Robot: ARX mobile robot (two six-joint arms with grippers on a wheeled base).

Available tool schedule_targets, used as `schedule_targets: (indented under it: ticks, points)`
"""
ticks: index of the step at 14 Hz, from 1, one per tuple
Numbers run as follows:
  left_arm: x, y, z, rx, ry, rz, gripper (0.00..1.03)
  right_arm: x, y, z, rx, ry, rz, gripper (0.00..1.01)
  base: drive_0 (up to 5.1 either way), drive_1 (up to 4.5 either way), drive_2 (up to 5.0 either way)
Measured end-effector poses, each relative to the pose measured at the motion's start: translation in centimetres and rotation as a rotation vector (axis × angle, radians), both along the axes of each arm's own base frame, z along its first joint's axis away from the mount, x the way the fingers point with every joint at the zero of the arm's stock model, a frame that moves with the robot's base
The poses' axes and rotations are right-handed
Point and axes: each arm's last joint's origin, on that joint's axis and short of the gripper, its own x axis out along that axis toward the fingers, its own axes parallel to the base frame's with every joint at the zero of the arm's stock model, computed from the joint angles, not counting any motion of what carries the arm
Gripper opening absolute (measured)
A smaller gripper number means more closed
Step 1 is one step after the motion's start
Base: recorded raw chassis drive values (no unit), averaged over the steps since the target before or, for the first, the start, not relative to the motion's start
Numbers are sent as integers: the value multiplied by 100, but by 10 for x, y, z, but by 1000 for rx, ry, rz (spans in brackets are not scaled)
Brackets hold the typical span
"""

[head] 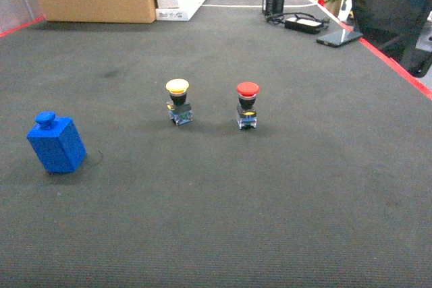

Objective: Pick blue part to blue bin on bottom shelf

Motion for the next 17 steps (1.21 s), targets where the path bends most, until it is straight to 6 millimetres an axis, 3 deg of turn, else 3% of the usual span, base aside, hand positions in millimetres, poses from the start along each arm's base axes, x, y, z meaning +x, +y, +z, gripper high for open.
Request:
schedule_targets:
  ticks: [2, 3, 5, 7, 8, 9, 10, 11, 16, 17]
  points:
    - [0, 0, -1, -1, 6, 2, 98, 0, 0, 0, 0, 0, 0, 98, 0, 0, 0]
    - [4, -4, -4, -36, 137, 108, 98, 0, 0, 0, 0, 0, -1, 98, 0, 0, 0]
    - [27, -13, -10, -68, 202, 210, 98, 0, 0, 0, 0, 0, -1, 98, 0, 0, 0]
    - [74, -13, 6, -117, 155, 156, 98, 0, 0, 0, 0, 0, 0, 98, 0, 0, 0]
    - [107, -12, 8, -133, 149, 119, 98, 0, 0, 0, 0, 1, 0, 98, 0, 0, 0]
    - [134, -10, -2, -142, 183, 108, 98, 0, 0, 0, 0, 1, 0, 98, 0, 0, 0]
    - [176, -8, -35, -149, 294, 99, 98, 0, 0, 0, 0, 0, 0, 98, 0, 0, 0]
    - [201, -7, -62, -133, 385, 88, 98, 0, 0, 0, 0, 1, 0, 98, 0, 0, 0]
    - [250, -1, -95, -85, 411, 97, 98, 0, 0, 0, 0, 1, 0, 98, 0, 0, 0]
    - [257, -1, -102, -68, 432, 89, 82, 0, 0, 0, 0, 0, 0, 98, 0, 0, 0]
